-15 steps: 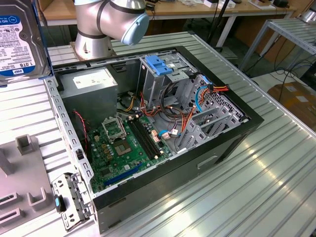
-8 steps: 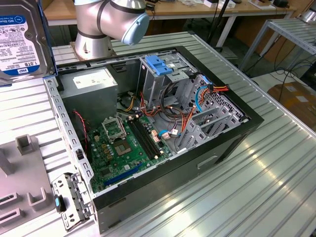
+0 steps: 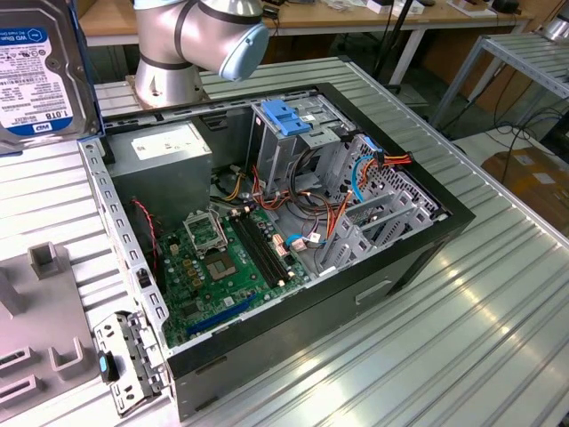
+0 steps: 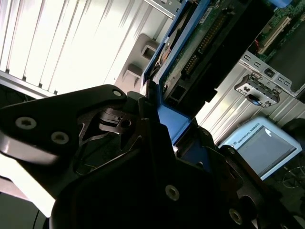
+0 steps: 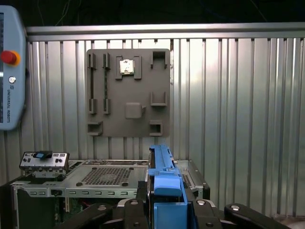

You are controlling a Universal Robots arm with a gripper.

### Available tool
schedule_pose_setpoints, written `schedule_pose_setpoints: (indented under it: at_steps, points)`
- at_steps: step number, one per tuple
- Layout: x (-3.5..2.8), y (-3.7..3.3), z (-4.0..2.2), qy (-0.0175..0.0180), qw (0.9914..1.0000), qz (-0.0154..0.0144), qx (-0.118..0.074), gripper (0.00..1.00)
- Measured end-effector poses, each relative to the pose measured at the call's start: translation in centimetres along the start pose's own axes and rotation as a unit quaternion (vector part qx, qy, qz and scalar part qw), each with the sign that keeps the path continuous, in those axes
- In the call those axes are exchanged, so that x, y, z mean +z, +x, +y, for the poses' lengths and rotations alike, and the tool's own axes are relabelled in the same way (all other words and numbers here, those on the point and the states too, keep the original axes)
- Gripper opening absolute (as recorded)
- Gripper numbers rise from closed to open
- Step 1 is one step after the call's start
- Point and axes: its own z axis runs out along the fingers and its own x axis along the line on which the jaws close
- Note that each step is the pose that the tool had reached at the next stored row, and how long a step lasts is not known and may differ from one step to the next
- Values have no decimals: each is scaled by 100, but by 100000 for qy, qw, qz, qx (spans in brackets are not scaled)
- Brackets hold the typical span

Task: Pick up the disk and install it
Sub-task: 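Pick up the disk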

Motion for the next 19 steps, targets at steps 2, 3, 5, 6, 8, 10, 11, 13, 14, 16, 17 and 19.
schedule_pose_setpoints:
  at_steps: [2,3,5,6,8,10,11,13,14,16,17,19]
  points:
    - [2,0,-41,-2,100000,1,4,37]
    - [4,-1,-68,4,100000,-1,7,37]
    - [6,-1,-117,0,100000,0,9,37]
    - [7,-2,-138,-3,100000,3,8,37]
    - [9,-2,-191,-2,100000,2,8,37]
    - [12,-2,-241,1,100000,-1,5,37]
    - [14,-3,-260,4,100000,-1,6,37]
    - [15,-3,-300,-1,100000,3,4,37]
    - [17,-3,-320,6,100000,-5,5,37]
    - [18,-4,-358,-4,100000,3,10,37]
    - [19,-4,-380,-4,100000,6,12,37]
    - [22,-4,-429,-2,100000,5,12,37]
